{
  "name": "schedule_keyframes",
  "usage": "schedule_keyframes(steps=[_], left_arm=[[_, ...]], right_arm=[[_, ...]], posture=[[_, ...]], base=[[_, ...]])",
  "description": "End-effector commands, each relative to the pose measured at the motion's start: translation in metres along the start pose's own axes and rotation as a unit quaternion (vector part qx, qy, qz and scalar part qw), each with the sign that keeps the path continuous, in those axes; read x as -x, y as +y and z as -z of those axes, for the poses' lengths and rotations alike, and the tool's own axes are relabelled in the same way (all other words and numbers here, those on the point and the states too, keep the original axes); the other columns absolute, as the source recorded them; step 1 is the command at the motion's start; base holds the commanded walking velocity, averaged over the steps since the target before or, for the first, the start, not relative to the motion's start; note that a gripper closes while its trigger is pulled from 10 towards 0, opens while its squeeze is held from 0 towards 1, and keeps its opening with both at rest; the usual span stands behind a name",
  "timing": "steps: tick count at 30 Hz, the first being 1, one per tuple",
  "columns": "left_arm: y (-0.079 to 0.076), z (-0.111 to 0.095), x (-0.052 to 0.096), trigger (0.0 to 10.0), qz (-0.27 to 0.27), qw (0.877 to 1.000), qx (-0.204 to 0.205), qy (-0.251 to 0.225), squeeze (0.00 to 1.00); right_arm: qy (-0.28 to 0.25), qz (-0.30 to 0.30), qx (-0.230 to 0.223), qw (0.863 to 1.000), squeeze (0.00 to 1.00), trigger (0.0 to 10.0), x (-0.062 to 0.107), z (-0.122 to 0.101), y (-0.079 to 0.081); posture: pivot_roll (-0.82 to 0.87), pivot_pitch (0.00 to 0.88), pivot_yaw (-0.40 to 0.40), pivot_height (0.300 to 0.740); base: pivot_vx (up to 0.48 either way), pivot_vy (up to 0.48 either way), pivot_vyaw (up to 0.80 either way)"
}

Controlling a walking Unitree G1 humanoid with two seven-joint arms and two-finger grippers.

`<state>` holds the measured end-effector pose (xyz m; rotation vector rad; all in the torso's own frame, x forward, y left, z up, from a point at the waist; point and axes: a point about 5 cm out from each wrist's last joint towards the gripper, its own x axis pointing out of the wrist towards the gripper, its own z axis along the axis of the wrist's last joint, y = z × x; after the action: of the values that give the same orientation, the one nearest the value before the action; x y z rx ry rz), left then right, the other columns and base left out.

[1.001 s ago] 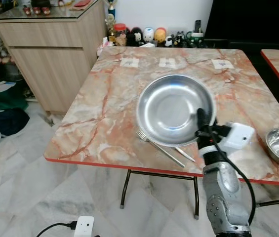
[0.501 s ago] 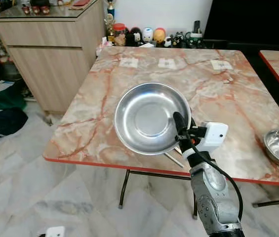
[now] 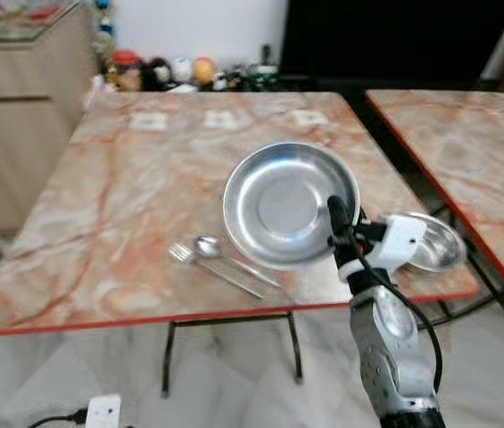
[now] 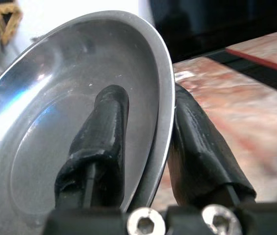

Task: Setting the table

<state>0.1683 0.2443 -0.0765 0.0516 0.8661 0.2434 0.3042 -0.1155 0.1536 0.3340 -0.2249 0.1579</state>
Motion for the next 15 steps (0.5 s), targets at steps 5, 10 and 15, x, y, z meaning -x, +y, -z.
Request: schedule_keyframes(steps=[5, 10, 15], left_arm=[[-0.0041, 0.0084, 0.0022, 10.0, 0.005, 1.000, -0.003, 0.010, 0.00], [-0.0035, 0.0053, 0.0014, 10.0, 0.007, 1.000, -0.008, 0.005, 0.00], [-0.0039, 0.0018, 0.0005, 10.0, 0.009, 1.000, -0.014, 0.001, 0.00]], right_arm=[[-0.025, 0.001, 0.000, 1.000, 0.00, 10.0, -0.0007, -0.0081, 0.0012], [-0.030, 0.005, 0.000, 1.000, 0.00, 10.0, -0.0016, -0.0082, 0.0015], [-0.018, 0.019, 0.019, 0.999, 0.00, 10.0, -0.0014, -0.0030, -0.0041]], posture=[[-0.10, 0.000, 0.008, 0.740], [-0.10, 0.000, 0.015, 0.740], [-0.10, 0.000, 0.024, 0.740]], base=[[0.244, -0.368, 0.00], [0.254, -0.367, 0.00], [0.286, -0.356, 0.00]])
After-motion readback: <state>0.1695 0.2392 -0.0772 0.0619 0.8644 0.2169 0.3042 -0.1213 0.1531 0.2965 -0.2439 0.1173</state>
